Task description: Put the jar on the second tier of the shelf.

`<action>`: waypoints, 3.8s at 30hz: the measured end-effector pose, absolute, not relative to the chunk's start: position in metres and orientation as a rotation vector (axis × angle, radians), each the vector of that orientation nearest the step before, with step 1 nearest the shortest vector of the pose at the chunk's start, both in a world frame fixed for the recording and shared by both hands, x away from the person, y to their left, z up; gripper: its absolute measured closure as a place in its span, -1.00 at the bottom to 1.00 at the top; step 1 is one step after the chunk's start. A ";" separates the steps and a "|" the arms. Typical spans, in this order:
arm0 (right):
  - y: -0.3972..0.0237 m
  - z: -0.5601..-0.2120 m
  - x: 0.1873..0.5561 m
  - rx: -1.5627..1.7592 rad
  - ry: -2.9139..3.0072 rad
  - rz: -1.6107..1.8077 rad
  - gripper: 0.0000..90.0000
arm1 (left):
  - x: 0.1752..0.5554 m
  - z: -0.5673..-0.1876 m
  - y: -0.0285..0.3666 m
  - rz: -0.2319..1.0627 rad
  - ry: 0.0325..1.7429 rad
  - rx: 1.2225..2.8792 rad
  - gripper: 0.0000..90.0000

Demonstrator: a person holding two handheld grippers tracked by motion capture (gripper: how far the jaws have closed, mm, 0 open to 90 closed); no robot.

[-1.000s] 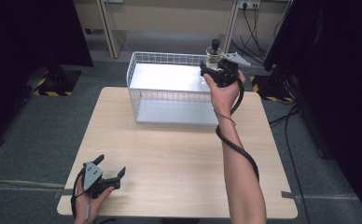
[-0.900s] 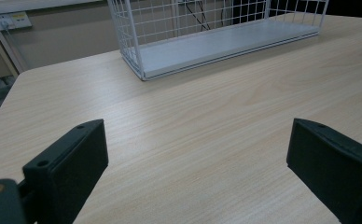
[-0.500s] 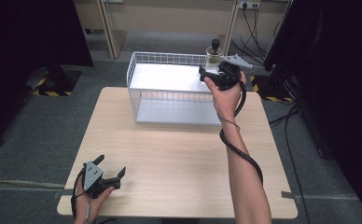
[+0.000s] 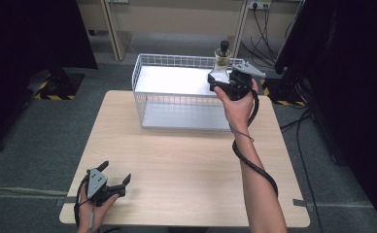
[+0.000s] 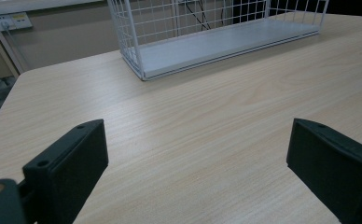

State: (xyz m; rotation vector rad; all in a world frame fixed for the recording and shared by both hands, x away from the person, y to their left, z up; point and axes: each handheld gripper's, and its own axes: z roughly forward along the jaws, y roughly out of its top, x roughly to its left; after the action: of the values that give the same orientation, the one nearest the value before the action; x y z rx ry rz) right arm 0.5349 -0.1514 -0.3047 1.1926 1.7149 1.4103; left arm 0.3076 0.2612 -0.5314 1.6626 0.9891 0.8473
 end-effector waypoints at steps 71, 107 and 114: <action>-0.174 -0.352 0.458 1.123 1.841 1.396 -0.95 | 0.307 -0.531 0.260 0.858 0.990 1.672 -0.89; -0.215 -0.401 0.406 1.166 1.857 1.324 -0.95 | 0.307 -0.531 0.259 0.867 0.986 1.674 -0.89; -0.221 -0.411 0.397 1.190 1.864 1.323 -0.95 | 0.307 -0.531 0.259 0.867 0.986 1.673 -0.89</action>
State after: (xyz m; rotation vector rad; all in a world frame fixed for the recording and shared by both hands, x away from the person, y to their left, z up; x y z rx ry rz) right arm 0.3971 -0.2213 -0.4115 1.1896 1.8640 1.3230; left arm 0.3072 0.2587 -0.5315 1.6733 0.9861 0.8669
